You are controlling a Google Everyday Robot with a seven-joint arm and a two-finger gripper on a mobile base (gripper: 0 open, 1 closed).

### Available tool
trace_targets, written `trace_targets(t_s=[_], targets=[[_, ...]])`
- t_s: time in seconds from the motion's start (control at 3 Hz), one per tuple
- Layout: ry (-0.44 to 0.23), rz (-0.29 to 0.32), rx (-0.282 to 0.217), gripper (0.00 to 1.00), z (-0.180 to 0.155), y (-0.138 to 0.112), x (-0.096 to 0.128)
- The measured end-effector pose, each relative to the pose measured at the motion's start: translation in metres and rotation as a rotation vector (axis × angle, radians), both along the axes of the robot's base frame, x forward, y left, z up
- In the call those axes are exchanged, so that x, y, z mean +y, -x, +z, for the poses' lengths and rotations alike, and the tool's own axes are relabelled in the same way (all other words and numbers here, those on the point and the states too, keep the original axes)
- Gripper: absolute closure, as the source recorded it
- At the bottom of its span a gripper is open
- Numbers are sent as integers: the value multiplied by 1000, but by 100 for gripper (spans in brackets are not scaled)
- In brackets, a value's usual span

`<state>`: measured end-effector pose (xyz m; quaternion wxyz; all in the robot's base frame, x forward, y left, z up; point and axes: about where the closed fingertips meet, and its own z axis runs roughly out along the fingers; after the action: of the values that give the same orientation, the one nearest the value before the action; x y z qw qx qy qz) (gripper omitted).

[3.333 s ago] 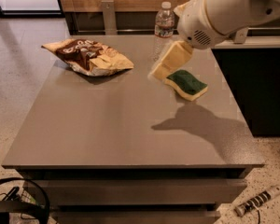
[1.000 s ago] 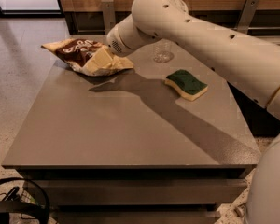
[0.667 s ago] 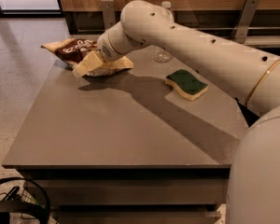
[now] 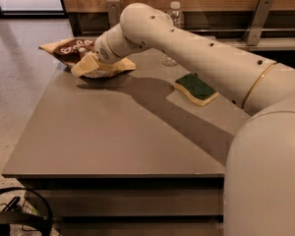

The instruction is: Pick brown chip bag

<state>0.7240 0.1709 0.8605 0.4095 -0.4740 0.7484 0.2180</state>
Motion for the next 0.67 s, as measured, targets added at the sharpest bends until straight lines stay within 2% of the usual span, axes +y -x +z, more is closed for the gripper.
trace_targets(t_s=[0.67], targets=[[1,6,5,70,-3,1,4]])
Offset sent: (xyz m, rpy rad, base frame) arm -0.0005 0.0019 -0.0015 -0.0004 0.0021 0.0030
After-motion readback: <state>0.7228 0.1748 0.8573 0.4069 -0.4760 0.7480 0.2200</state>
